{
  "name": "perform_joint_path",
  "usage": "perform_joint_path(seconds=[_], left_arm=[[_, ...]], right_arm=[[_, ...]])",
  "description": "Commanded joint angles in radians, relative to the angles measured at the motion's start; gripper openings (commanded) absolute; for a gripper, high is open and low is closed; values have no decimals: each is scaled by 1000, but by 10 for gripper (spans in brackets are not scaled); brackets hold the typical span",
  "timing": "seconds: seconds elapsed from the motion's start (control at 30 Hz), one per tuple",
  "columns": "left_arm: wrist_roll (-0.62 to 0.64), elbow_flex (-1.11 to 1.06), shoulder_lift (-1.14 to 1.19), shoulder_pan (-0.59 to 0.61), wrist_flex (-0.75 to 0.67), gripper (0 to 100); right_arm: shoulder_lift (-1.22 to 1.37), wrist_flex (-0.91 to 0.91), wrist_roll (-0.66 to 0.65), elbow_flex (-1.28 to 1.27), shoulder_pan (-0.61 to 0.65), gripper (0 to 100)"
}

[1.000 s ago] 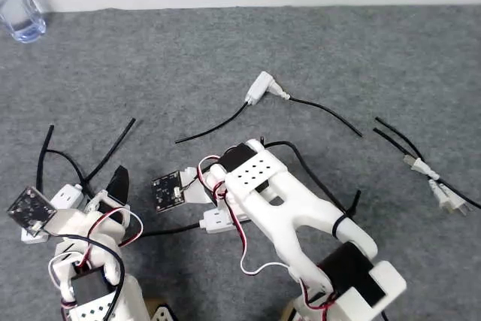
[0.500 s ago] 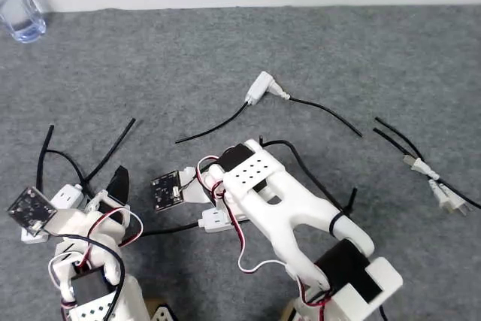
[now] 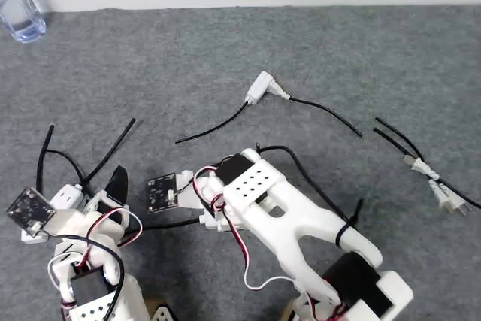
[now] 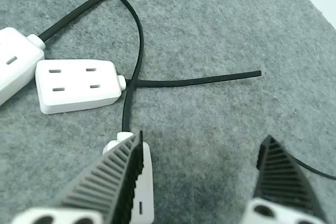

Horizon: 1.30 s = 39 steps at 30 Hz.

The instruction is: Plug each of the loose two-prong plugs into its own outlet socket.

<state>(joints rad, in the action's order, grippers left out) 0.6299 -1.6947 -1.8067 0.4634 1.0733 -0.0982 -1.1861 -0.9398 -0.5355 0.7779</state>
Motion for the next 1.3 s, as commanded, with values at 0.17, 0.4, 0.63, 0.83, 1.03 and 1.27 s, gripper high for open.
perform_joint_path(seconds=[0.17, 0.4, 0.63, 0.83, 1.03, 1.27], left_arm=[[-5, 47, -12, 123, -15, 329], [-6, 51, -12, 155, -17, 329], [-6, 12, -11, 158, -95, 329], [-6, 12, -11, 157, -95, 329], [-6, 12, -11, 155, -95, 329], [-6, 12, -11, 155, -95, 329]], right_arm=[[-22, 5, 12, 6, 13, 340], [168, 87, 12, 17, 13, 340], [274, 90, 11, 71, 13, 336], [280, 99, 5, 72, 13, 0], [278, 84, -31, 104, 4, 8], [282, -87, -32, 381, -81, 7]])
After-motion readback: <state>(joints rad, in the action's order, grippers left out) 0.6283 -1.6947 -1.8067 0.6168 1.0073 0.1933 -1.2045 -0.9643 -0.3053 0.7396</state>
